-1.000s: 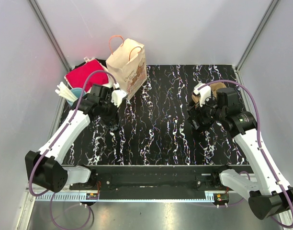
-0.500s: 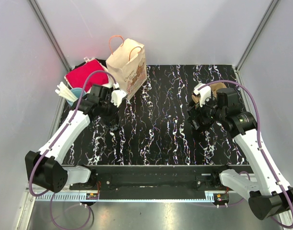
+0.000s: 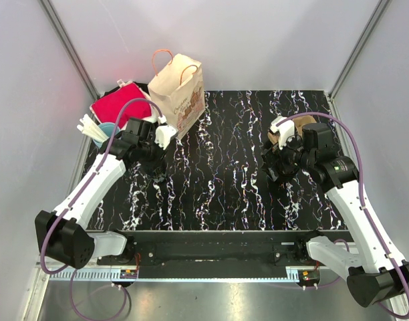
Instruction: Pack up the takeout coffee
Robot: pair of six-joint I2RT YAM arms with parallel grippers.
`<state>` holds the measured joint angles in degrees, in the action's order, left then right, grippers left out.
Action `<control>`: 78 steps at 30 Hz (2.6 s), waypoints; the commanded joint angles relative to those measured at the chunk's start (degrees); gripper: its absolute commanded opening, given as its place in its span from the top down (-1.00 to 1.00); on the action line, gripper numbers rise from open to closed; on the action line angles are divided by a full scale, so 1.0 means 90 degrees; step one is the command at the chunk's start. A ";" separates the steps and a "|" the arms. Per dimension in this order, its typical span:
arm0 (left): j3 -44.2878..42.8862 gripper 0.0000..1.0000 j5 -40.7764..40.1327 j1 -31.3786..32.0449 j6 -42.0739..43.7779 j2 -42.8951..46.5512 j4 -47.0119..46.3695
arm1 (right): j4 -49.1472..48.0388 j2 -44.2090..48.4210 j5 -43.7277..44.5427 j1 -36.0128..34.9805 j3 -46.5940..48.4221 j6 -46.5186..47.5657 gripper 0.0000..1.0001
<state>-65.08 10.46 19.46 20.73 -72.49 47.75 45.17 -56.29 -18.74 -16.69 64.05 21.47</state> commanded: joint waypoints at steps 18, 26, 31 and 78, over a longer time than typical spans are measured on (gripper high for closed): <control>0.0034 0.92 -0.0029 0.0015 0.0001 -0.0149 -0.0246 | -0.0194 0.0093 -0.0115 0.0038 0.0032 0.0026 -0.99; 0.0014 1.00 -0.0175 0.0015 -0.0028 0.0094 -0.0363 | -0.0204 0.0093 -0.0105 0.0038 0.0032 0.0026 -0.99; 0.0063 1.00 -0.0244 0.0005 -0.0038 0.0563 -0.0549 | -0.0194 0.0093 -0.0115 0.0028 0.0032 0.0026 -1.00; -0.1626 1.00 -0.2138 0.1801 0.0997 0.1093 -0.0550 | -0.0419 0.0219 0.1104 0.0038 0.0324 -0.0159 -0.99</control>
<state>-75.16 -3.38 30.72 27.64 -60.10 43.77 44.62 -55.90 -14.81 -16.69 64.07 21.08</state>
